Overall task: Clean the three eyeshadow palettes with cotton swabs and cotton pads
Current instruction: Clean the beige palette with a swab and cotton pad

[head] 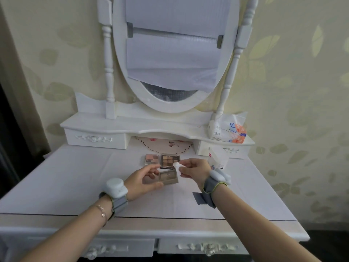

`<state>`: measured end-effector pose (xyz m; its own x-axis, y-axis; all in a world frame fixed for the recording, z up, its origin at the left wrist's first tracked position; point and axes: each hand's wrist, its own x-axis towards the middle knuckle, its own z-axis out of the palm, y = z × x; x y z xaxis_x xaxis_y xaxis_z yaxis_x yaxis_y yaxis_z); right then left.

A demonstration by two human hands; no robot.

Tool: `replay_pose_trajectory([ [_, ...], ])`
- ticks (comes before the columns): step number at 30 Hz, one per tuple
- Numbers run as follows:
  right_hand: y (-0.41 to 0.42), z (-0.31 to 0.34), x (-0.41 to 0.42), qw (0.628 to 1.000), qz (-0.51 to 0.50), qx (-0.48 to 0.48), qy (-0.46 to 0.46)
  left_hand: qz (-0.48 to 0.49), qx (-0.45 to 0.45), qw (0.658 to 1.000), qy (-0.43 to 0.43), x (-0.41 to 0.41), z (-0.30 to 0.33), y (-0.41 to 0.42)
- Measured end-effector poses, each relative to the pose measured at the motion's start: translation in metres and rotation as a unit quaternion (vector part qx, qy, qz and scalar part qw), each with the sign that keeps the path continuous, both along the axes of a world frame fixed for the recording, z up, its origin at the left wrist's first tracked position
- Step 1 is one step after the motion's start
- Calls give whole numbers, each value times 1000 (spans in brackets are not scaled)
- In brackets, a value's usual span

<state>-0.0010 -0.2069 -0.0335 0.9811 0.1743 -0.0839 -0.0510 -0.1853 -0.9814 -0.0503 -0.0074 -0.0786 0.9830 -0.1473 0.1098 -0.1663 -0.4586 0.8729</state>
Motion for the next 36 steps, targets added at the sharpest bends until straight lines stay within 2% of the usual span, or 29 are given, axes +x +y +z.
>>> replay_pose_trajectory([
  [4, 3, 11, -4, 997, 16, 70, 2, 5, -37, 999, 12, 2, 9, 3],
  [14, 12, 17, -23, 991, 68, 110, -44, 36, -62, 997, -17, -3, 28, 9],
  [17, 10, 20, -22, 988, 16, 156, 0, 62, -61, 995, -42, -1, 32, 5],
  [21, 13, 21, -21, 984, -43, 132, 107, 114, -49, 991, -52, 1, 36, -4],
  [26, 21, 32, -22, 949, -58, 237, 200, 124, -29, 989, -73, 1, 40, -10],
  [29, 30, 32, -20, 950, -66, 246, 179, 141, -46, 987, -65, 0, 43, -16],
  [32, 35, 31, -17, 950, -128, 249, 136, 160, -70, 984, -44, -2, 48, -24],
  [36, 36, 33, -12, 967, -152, 200, 30, 178, -122, 976, -29, -5, 54, -34],
])
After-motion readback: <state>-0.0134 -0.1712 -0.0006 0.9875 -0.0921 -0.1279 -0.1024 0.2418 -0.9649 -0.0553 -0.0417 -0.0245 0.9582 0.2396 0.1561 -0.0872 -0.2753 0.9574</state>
